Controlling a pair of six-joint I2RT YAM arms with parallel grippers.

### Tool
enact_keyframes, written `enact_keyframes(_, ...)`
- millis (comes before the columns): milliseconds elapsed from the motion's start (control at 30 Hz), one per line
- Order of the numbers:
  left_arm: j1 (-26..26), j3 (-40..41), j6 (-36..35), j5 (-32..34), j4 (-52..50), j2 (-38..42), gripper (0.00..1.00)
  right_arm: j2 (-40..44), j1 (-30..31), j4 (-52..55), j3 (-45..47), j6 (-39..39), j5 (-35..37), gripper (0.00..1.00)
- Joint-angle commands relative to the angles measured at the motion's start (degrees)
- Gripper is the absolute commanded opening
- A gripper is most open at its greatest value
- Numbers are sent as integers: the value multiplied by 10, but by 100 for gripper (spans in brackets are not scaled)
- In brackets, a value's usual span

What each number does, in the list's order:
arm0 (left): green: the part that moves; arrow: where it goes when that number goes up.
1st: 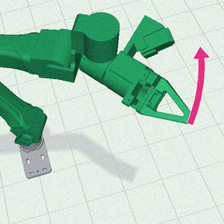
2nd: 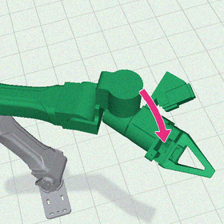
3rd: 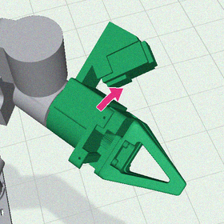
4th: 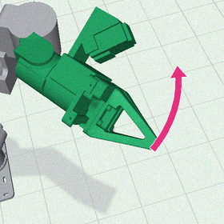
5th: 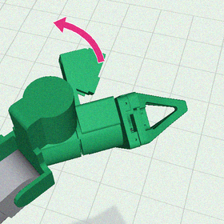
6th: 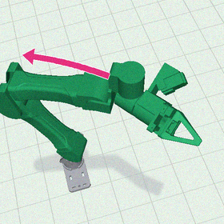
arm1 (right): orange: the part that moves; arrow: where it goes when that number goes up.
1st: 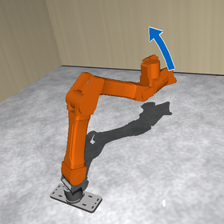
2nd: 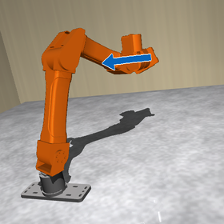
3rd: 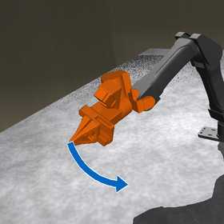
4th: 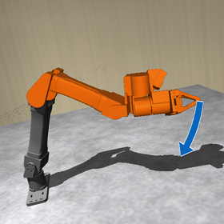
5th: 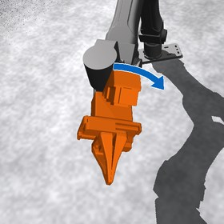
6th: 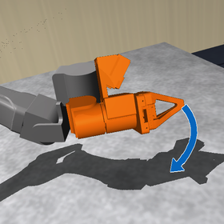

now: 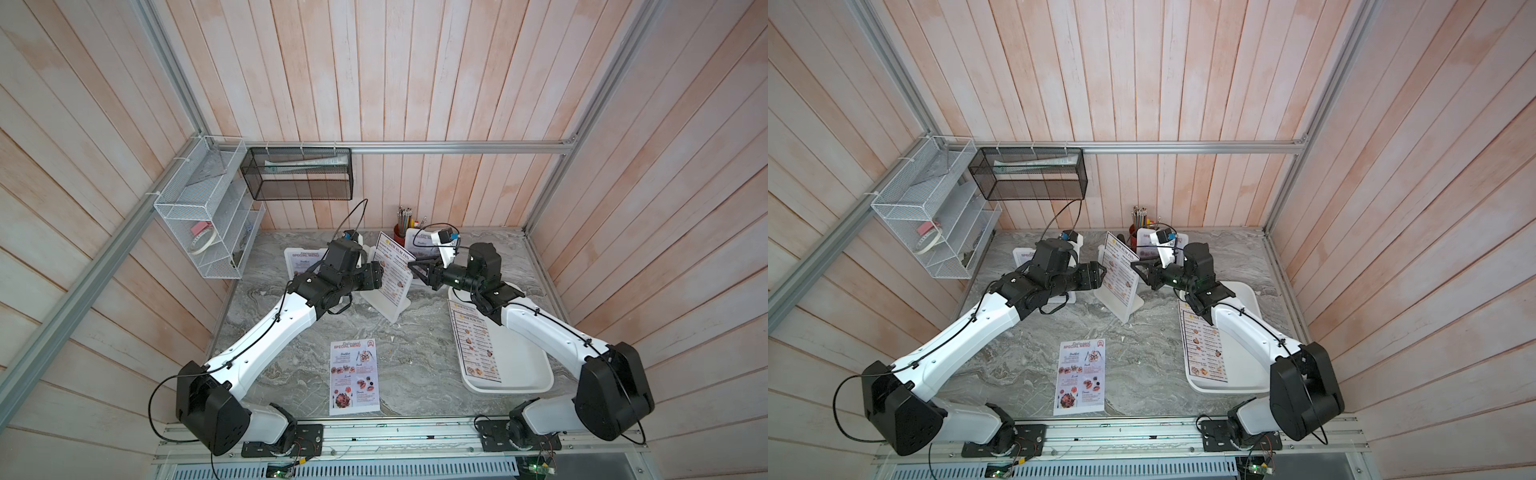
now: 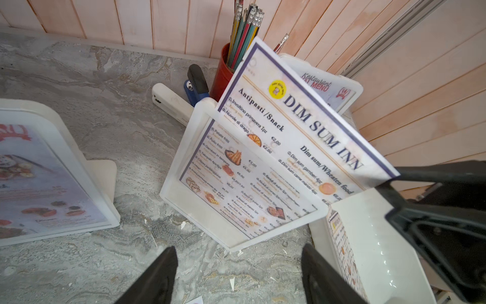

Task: Replace the menus in the menu holders
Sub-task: Insert the menu into the menu holder.

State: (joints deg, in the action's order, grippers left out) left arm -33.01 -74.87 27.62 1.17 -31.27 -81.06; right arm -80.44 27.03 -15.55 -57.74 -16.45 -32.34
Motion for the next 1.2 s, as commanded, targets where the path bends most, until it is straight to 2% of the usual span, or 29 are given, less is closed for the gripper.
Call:
enact_keyframes(0,0,-29,-7,-11,13,-16,77,14,-3,32,-34,-3,39,37)
enact_keyframes(167,0,-33,-4,-3,18,-17,78,-1,-3,78,-101,-46,106,37)
enact_keyframes(300,1,-21,-2,21,4,-18,78,-53,4,186,-201,-77,200,33)
enact_keyframes(400,10,-3,5,29,-2,-21,78,-92,30,242,-252,-72,281,32)
enact_keyframes(600,32,37,16,32,4,1,78,-167,84,306,-332,-67,372,32)
enact_keyframes(833,56,71,26,36,-3,33,78,-218,103,270,-334,-80,365,32)
enact_keyframes(1033,56,93,31,30,1,41,78,-222,103,250,-323,-84,349,33)
enact_keyframes(1167,56,102,26,16,4,41,78,-196,97,246,-308,-72,320,40)
